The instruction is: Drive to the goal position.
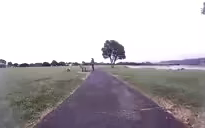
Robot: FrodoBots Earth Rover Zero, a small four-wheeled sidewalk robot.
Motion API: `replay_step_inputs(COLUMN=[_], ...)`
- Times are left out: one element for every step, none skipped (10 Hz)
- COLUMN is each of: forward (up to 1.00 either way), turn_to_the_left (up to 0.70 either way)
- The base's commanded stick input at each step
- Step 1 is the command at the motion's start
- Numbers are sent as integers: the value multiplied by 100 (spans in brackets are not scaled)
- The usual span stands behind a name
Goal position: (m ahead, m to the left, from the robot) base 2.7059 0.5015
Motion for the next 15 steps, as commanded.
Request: replay_step_inputs(forward=[85, 85, 85, 85, 85, 85, 85, 85, 85, 85, 85, 85, 85, 85, 85], turn_to_the_left=[0, 0, 0, 0, 0, 0, 0, 0, 0, 0, 0, 0, 0, 0, 0])
